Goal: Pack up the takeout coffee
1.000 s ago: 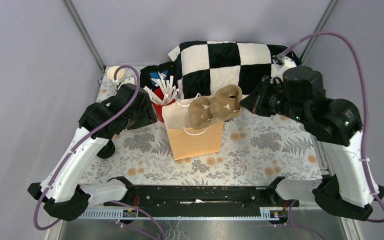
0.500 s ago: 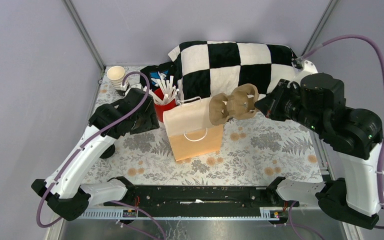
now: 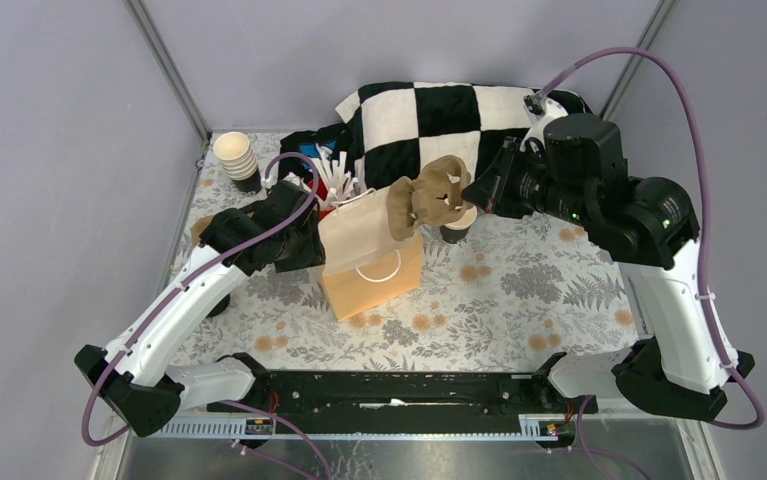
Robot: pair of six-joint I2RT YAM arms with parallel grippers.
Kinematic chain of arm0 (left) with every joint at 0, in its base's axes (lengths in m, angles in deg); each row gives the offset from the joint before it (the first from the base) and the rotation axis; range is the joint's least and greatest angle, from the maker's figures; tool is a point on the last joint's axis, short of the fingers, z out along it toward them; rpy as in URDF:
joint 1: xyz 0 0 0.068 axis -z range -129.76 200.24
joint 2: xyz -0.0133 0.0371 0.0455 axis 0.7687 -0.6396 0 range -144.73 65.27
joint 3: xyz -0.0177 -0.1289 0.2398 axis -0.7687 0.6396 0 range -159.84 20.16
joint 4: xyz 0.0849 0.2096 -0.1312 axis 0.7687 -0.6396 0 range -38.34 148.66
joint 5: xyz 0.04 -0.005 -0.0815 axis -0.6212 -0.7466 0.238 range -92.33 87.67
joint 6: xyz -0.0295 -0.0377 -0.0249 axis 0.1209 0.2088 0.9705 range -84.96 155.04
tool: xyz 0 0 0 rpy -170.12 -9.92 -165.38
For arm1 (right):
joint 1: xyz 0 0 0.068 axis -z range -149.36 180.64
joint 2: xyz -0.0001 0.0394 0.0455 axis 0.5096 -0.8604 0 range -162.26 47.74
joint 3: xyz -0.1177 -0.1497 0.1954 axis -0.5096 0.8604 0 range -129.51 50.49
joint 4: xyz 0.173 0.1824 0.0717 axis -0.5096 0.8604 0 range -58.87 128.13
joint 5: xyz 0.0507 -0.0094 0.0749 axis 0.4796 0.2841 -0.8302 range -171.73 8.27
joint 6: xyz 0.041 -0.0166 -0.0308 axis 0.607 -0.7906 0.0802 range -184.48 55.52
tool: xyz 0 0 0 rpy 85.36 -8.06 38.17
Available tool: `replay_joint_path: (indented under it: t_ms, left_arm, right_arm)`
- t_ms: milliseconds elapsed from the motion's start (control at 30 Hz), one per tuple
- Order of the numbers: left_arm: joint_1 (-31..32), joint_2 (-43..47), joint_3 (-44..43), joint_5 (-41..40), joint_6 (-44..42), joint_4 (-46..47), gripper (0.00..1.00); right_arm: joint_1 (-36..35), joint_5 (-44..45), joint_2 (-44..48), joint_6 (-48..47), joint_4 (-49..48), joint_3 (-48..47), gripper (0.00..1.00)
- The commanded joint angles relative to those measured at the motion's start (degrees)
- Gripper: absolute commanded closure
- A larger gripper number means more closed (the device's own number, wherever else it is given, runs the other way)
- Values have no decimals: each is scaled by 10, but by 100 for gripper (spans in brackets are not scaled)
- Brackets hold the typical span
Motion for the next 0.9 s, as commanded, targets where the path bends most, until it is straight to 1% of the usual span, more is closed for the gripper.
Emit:
replay_joint_path:
  t_ms: [0,100,200,300,433,500,567,667,700,733,867]
  left_arm:
    - [-3,-1,-12,-1,-11,33,52]
    - [-3,8,-24,-8,-15,31,52]
    - [-3,13,-41,-13,-18,26,51]
    - [-3,15,-51,-18,-15,15,46]
    - [-3,26,-67,-45,-5,-13,41]
    - [-3,39,-76,-67,2,-37,41]
    - [-3,49,-74,-84,9,-55,44]
    - [-3,57,-53,-95,19,-65,54]
    - [-3,56,-46,-94,23,-65,55]
    - [-3,54,-39,-89,24,-60,55]
    - [-4,40,0,-61,12,-19,62]
  right_arm:
    - [-1,-12,6,-4,5,-32,100]
    - [-1,-20,7,-10,0,-31,100]
    - [-1,-6,7,-23,6,-51,100]
    - [-1,-3,4,-34,13,-63,100]
    - [-1,-17,2,-36,-2,-32,100]
    - [0,-18,1,-37,-18,-16,100]
    - [-1,-17,-9,-40,-21,-14,100]
    - [-1,-24,-24,-46,-25,-6,100]
    - [-1,-27,-28,-48,-33,0,100]
    - [-1,-34,-31,-49,-43,4,100]
    - [-1,-67,-56,-48,-60,0,100]
